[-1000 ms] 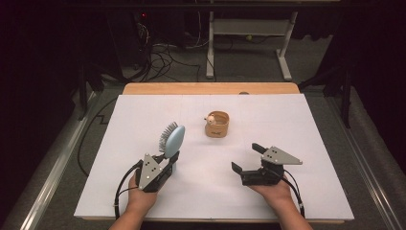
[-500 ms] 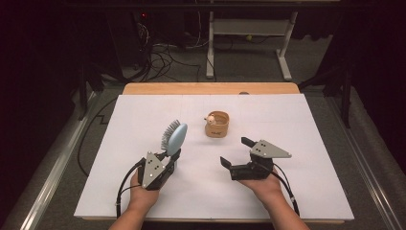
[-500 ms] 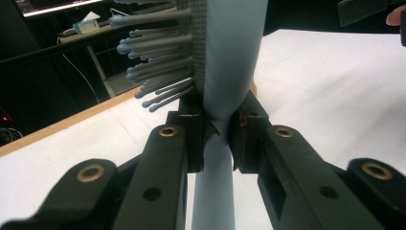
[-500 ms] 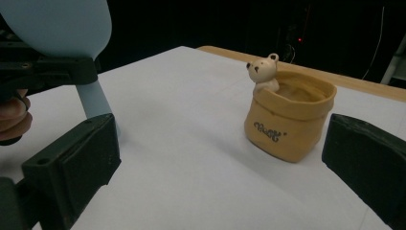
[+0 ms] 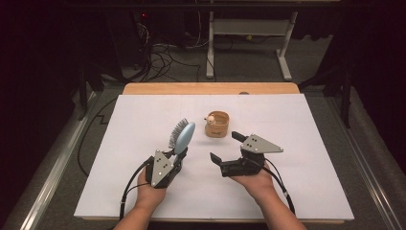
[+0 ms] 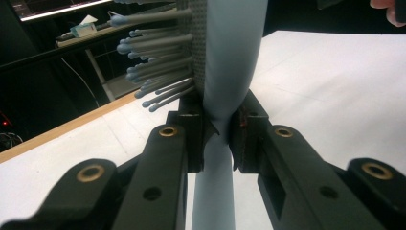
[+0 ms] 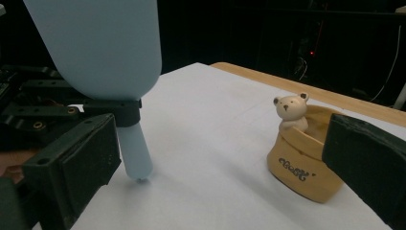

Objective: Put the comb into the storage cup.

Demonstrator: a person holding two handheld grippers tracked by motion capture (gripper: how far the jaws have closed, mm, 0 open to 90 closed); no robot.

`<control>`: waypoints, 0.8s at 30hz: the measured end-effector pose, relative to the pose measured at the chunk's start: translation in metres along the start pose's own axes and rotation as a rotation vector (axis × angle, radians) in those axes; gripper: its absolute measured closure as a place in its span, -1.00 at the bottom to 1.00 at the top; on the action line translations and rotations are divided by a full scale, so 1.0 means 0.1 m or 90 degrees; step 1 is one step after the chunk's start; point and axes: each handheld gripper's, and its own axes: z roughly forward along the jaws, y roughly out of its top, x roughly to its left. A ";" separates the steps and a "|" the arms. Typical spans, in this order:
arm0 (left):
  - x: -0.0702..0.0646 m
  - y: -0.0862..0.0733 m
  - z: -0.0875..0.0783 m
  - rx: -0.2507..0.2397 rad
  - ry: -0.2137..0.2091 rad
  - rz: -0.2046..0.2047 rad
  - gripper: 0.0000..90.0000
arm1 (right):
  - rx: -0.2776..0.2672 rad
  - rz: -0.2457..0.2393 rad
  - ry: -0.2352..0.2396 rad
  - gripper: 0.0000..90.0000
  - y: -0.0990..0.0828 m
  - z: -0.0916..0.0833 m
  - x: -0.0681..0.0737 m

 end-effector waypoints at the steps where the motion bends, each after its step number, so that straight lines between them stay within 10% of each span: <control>1: -0.01 -0.01 0.01 0.002 -0.003 0.001 0.73 | -0.001 0.000 0.002 -1.00 0.01 0.01 0.01; 24: -0.25 -0.18 0.10 0.019 -0.030 0.009 0.73 | -0.037 -0.006 0.046 -1.00 0.17 0.11 0.24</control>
